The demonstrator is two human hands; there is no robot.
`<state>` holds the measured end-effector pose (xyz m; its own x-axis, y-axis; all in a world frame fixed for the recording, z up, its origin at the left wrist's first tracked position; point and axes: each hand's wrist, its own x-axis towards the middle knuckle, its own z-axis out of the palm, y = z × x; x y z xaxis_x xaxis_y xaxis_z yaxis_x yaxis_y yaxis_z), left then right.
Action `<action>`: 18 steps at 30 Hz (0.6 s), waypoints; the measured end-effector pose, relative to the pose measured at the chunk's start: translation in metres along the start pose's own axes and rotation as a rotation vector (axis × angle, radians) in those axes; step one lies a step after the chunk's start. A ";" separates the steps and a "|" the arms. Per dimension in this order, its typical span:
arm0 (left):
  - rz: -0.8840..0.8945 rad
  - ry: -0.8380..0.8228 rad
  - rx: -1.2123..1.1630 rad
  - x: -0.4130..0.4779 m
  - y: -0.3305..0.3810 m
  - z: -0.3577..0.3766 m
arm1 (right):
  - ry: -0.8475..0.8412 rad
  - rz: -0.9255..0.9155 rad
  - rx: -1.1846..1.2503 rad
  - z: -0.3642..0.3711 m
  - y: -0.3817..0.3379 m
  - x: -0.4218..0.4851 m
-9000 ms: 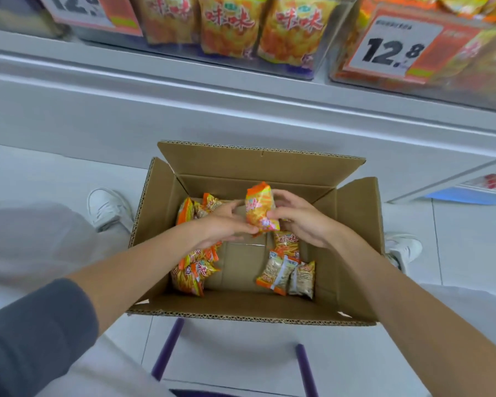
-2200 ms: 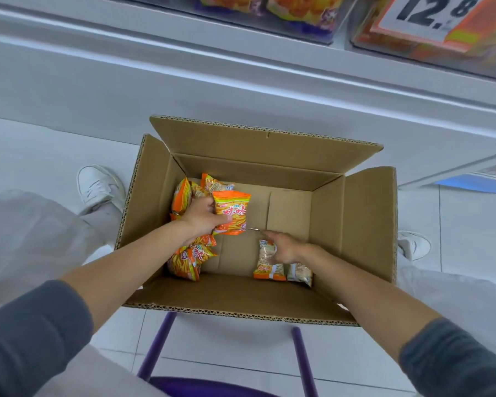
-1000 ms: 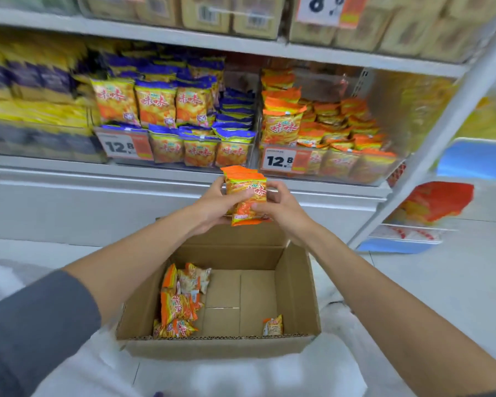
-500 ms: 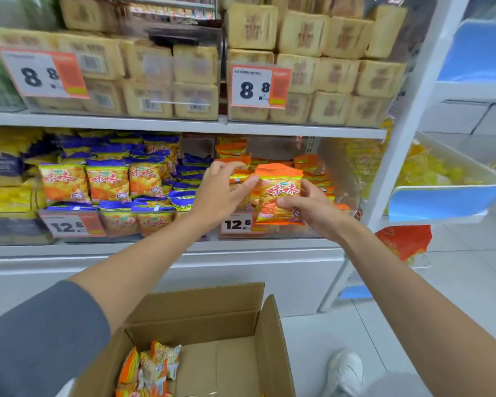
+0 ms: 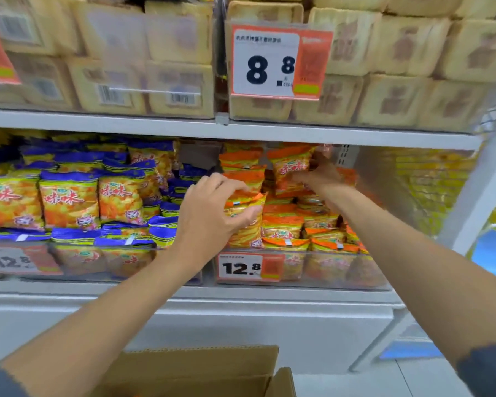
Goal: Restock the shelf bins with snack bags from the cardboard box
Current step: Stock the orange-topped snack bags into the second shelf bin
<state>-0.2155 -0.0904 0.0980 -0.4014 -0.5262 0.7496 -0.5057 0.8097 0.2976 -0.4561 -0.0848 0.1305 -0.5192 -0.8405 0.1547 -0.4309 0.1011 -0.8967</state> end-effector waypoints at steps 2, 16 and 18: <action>-0.001 0.021 -0.020 -0.001 -0.001 0.001 | -0.089 0.002 0.038 0.008 0.004 0.015; -0.055 0.029 -0.077 -0.003 0.003 0.000 | -0.012 -0.124 -0.140 0.028 0.014 0.020; -0.051 0.034 -0.078 -0.003 0.003 0.000 | 0.062 -0.100 -0.144 0.026 0.017 0.018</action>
<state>-0.2157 -0.0866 0.0962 -0.3502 -0.5590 0.7516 -0.4628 0.8009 0.3800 -0.4534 -0.1121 0.1077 -0.5114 -0.8161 0.2690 -0.5811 0.0978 -0.8080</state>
